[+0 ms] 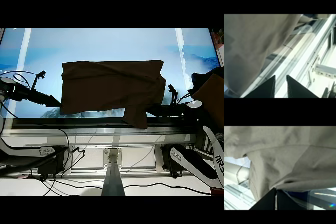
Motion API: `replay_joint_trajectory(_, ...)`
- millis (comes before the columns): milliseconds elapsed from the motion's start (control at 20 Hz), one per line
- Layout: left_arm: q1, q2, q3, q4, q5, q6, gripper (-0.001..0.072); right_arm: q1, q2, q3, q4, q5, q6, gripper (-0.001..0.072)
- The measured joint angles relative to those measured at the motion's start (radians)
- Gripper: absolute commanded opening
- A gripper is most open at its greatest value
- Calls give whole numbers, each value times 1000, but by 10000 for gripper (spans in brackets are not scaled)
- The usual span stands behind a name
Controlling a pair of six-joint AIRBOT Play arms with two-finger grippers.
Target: Fold the clothes and pants, and hang the long-sleeved shirts on hangers.
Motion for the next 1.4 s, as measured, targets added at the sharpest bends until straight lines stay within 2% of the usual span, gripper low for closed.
replay_joint_trajectory(200, 2, 0, 14, 137, 2, -26, 182, 0, 0, 0, 0, 0, 0, 14)
replay_joint_trajectory(250, 3, 0, 16, 175, 10, -34, 352, 0, 0, 0, 0, 0, 0, 14)
replay_joint_trajectory(300, 6, 0, 17, 212, 21, -51, 564, 0, 0, 0, 0, 0, 0, 14)
replay_joint_trajectory(350, 11, 0, 18, 238, 33, -69, 653, 0, 0, 0, -1, -1, -1, 14)
replay_joint_trajectory(550, 32, -4, 12, 269, 116, -189, 648, 0, 0, 0, -2, -14, -1, 14)
replay_joint_trajectory(950, 40, -26, -77, 154, 213, -251, 634, 0, 0, 0, -3, -46, -1, 14)
replay_joint_trajectory(1050, 39, -28, -85, 154, 226, -256, 482, 0, 0, 0, -3, -47, -1, 14)
replay_joint_trajectory(1400, 39, -46, -121, 171, 204, -263, 474, 0, 0, 0, -3, -50, 0, 14)
